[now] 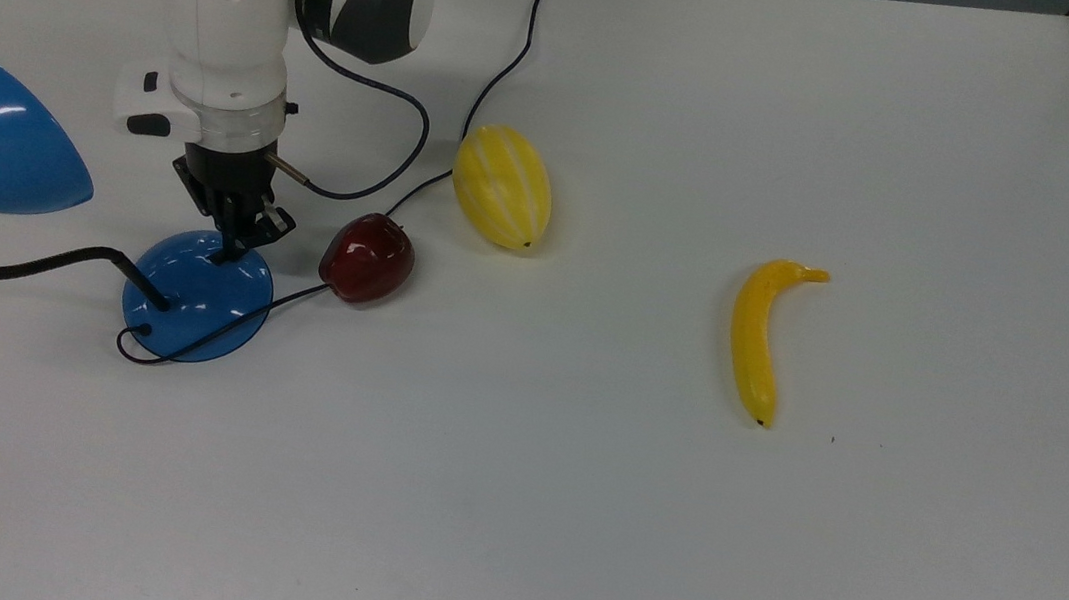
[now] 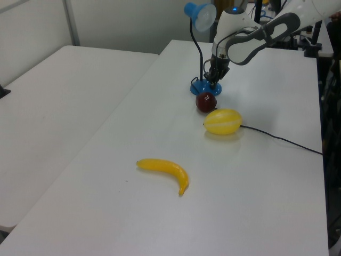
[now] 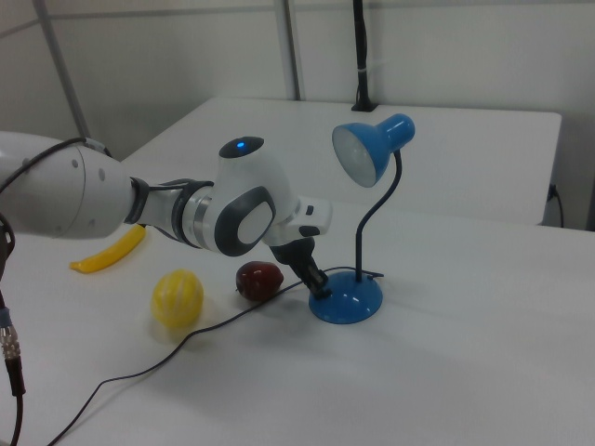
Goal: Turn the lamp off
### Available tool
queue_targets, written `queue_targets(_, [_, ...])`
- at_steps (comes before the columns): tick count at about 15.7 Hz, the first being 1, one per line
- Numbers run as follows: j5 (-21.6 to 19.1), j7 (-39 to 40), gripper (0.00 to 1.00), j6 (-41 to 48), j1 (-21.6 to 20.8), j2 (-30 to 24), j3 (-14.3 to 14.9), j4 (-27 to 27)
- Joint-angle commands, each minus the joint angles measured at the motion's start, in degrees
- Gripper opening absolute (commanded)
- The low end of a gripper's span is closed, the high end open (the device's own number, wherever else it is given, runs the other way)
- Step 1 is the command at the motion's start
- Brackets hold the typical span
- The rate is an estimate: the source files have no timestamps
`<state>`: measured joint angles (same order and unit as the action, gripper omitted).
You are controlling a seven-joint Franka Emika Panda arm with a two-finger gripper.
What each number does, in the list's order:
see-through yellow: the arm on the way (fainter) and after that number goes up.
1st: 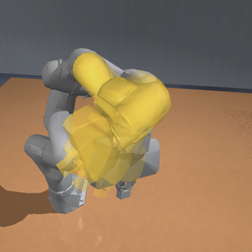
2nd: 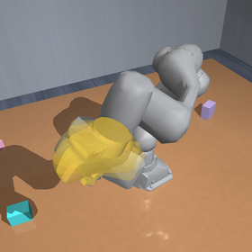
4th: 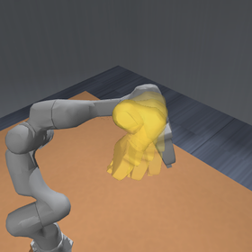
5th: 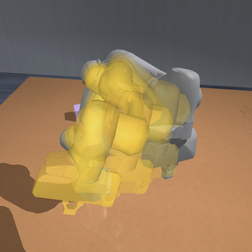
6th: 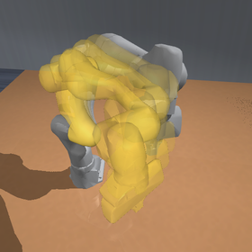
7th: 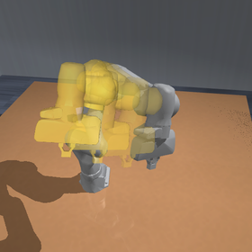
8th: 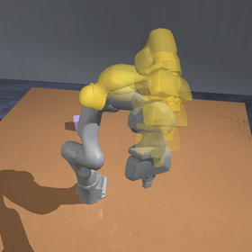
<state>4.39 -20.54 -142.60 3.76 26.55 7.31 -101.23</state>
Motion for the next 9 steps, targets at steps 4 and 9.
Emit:
queue_targets(4, [0.79,-1.78,0.0,-0.92,-0.95,1.49,0.34,-3.19])
queue_targets(9, [0.71,-1.35,0.0,2.83,-0.51,-2.1,0.34,-2.49])
